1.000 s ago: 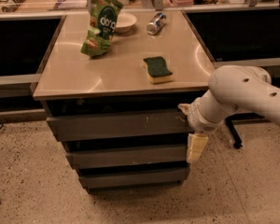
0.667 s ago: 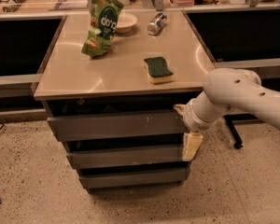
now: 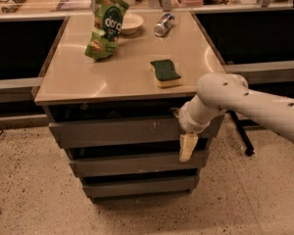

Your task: Open top drawer

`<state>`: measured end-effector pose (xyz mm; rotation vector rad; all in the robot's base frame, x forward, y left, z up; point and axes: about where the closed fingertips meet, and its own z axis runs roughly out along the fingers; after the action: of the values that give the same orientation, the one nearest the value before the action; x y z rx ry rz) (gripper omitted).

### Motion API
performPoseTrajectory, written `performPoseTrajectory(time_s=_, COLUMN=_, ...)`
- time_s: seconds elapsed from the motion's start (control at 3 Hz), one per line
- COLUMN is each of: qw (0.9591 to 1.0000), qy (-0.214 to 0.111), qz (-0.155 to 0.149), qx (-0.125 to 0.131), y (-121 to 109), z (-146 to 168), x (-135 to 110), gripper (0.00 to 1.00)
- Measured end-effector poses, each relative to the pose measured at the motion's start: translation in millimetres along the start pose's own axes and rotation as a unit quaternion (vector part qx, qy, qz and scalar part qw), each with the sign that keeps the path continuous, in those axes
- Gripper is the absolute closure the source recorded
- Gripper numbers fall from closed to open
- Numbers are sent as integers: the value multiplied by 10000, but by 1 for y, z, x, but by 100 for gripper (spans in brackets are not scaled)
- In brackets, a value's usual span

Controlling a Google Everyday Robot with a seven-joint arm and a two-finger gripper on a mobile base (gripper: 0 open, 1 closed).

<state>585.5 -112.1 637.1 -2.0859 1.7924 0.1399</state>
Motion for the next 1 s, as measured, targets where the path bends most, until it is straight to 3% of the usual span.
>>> performPoseTrajectory(time_s=0.33, qw=10000, qy=0, qz=0, qx=0, y=0, z=0, x=0, gripper=0)
performPoseTrajectory(time_s=0.67, qw=9998, qy=-7, qz=43, qx=-214, y=8, z=-1, x=-5, gripper=0)
performPoseTrajectory(time_s=1.0, qw=9973, qy=-29, qz=252, qx=-686, y=30, z=-4, x=-12, gripper=0)
